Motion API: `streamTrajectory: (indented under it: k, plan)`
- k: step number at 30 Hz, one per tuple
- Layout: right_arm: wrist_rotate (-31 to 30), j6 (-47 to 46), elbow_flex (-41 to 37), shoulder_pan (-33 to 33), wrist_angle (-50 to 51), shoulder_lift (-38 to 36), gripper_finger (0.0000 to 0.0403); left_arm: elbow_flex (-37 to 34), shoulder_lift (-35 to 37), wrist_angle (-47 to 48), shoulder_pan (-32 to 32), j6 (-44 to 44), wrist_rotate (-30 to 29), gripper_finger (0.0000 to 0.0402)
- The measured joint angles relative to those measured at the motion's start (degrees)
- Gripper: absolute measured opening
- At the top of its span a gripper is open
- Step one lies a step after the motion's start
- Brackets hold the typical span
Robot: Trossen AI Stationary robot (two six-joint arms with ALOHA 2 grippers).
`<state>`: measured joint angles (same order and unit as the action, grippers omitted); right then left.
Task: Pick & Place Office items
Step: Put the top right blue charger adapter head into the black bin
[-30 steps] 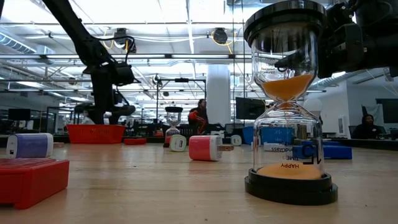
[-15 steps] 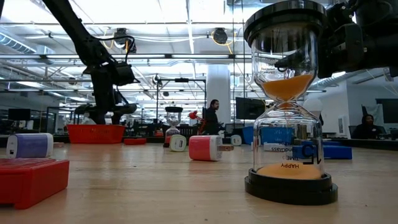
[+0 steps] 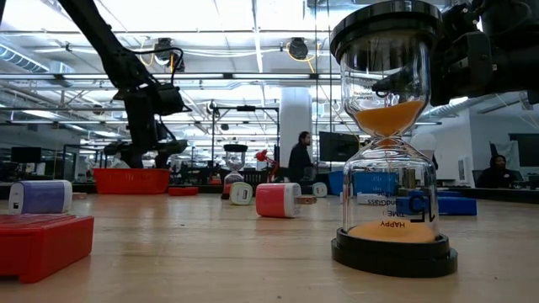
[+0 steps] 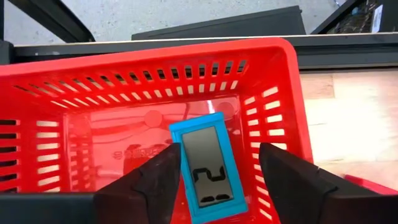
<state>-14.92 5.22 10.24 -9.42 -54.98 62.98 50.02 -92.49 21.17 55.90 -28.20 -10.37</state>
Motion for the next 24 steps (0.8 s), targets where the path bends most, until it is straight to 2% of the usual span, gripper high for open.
streamTrajectory:
  k: [8,12,17,20,24]
  plan:
    - [0.0,0.0,0.0,0.0,0.0,0.0,0.0004,0.0,6.6,2.6,-0.1,5.0,0.1,0.0220]
    - [0.0,0.0,0.0,0.0,0.0,0.0,0.0004,0.0,12.9,5.9,-1.1,9.5,0.9,0.0200]
    - [0.0,0.0,0.0,0.0,0.0,0.0,0.0004,-0.3,20.3,8.4,-5.9,14.7,0.9,0.0162]
    - [0.0,0.0,0.0,0.0,0.0,0.0,0.0004,-2.9,24.3,3.5,-10.4,15.3,0.5,0.0133]
    - [0.0,0.0,0.0,0.0,0.0,0.0,0.0004,-11.2,28.7,-13.2,-17.3,15.0,0.7,0.0096]
